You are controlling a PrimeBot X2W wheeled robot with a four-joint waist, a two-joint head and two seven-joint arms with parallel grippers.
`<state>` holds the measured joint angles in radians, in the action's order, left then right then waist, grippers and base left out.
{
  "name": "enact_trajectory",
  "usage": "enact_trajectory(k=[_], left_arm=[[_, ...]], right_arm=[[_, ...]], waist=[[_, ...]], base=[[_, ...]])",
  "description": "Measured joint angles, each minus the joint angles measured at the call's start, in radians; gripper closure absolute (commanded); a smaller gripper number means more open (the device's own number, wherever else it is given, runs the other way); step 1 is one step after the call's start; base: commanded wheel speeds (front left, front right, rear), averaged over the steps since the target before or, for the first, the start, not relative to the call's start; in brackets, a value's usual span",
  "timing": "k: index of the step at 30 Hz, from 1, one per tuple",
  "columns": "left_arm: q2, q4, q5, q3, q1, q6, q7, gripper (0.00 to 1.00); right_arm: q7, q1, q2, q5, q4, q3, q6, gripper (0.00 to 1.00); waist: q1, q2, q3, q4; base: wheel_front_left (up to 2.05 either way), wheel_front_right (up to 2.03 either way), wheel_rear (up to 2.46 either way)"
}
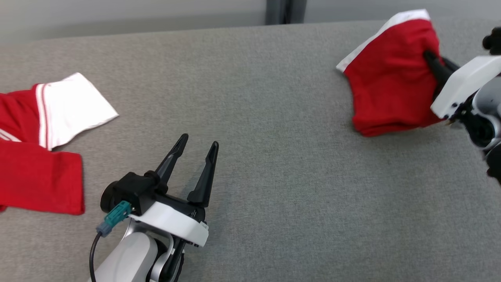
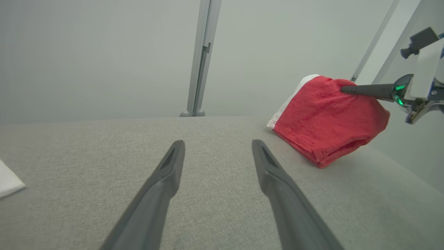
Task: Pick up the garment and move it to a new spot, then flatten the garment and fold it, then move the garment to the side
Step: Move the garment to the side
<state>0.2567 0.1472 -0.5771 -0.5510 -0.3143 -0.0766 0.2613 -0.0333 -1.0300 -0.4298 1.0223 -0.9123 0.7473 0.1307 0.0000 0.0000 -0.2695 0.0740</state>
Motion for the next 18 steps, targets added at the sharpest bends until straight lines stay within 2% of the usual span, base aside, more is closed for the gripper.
enact_trajectory(k=[11, 18], left_arm=[[0.002, 0.008, 0.031, -0.021, -0.082, 0.01, -0.016, 0.0], [0.006, 0.022, 0.032, -0.023, -0.103, 0.016, -0.016, 0.0]], right_arm=[[0.011, -0.155, -0.083, 0.012, 0.01, 0.055, 0.0, 1.0], [0.034, -0.222, -0.101, 0.049, 0.043, 0.073, 0.0, 1.0]], waist=[[0.0, 0.0, -0.135, 0.054], [0.0, 0.0, -0.181, 0.071]], base=[[0.0, 0.0, 0.0], [0.0, 0.0, 0.0]])
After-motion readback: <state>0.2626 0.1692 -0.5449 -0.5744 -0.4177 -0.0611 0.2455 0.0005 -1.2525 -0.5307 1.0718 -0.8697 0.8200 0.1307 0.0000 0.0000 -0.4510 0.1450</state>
